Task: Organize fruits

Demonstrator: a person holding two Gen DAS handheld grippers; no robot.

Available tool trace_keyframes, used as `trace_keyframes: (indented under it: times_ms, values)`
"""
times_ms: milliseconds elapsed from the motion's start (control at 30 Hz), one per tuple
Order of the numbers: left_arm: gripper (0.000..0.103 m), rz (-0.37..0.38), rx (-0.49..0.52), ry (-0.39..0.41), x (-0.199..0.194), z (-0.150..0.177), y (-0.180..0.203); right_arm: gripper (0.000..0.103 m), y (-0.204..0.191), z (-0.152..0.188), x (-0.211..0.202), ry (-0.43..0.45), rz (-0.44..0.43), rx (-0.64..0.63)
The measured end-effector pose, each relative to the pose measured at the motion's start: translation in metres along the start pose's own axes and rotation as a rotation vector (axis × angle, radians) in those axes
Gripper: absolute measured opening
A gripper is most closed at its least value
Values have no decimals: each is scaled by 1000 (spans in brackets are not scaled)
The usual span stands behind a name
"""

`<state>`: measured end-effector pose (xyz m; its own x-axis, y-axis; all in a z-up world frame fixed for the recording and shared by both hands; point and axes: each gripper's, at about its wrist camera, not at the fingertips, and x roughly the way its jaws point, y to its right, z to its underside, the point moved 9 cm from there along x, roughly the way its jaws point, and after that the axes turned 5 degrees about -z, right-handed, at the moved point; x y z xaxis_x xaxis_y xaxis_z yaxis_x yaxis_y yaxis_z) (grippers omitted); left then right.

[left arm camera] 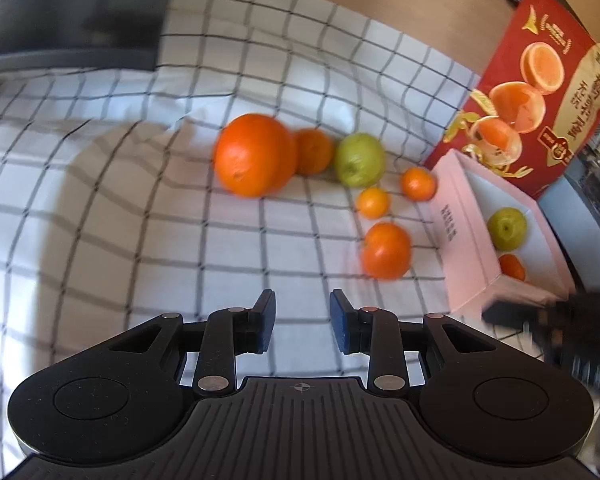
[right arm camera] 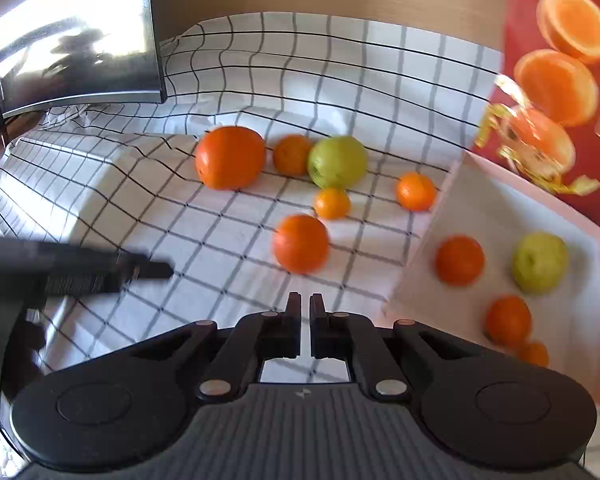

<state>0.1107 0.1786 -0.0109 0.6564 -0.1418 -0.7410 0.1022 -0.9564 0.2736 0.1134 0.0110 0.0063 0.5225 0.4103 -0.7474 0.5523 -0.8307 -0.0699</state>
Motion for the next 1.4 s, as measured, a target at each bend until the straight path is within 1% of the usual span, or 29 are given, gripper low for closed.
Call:
trace_keyframes:
  times_ms: [100,200,233,300,367,433,533,600,667,700,767,833,933,1000,1100,1167,1200,1233,1267,1400]
  values:
    - [33,35,40,17,11,-15,16,7,4,17,-6,6,29,3]
    - [33,53,97,34,18,-28,33,21,7,31,-12,12,24,37]
    - [33,61,118,39,20,-32,40,27,8,35,-13,16,22,52]
    - [33,60,148,61,21,-39,51,29,10,39,-15,29,28,70]
    - [33,49,189,98,23,-48,64,29,13,40,-17,44,27,78]
    - [34,28,250,118,28,-52,75,29,18,34,-21,68,31,89]
    - [34,-48,362,110,39,-45,81,29,31,19,-25,93,42,109]
    - [34,-80,396,91,42,-36,76,31,38,5,-24,107,41,122]
    - [36,-77,383,69,42,-27,67,40,43,-14,-18,114,21,135]
    - [39,-66,368,65,41,-23,62,41,44,-24,-12,109,9,146]
    - [39,-48,343,58,38,-17,55,41,47,-43,7,83,-15,159]
    - [39,-41,321,52,35,-14,47,41,48,-60,30,42,-43,171]
    - [39,-26,277,42,33,-12,38,41,45,-76,65,-36,-65,185]
    - [39,-13,245,36,34,-11,35,41,42,-82,89,-82,-54,183]
    - [39,-6,215,38,33,-10,32,41,39,-86,120,-144,3,162]
    - [39,-11,211,38,31,-10,31,41,39,-85,135,-172,30,155]
    - [36,-15,212,34,30,-9,31,41,38,-84,141,-189,39,158]
    - [35,-16,212,31,29,-7,29,38,39,-83,146,-204,44,162]
    - [35,-14,209,29,28,-5,28,35,39,-81,149,-214,48,167]
    - [35,1,174,23,23,0,21,33,34,-83,146,-193,54,116]
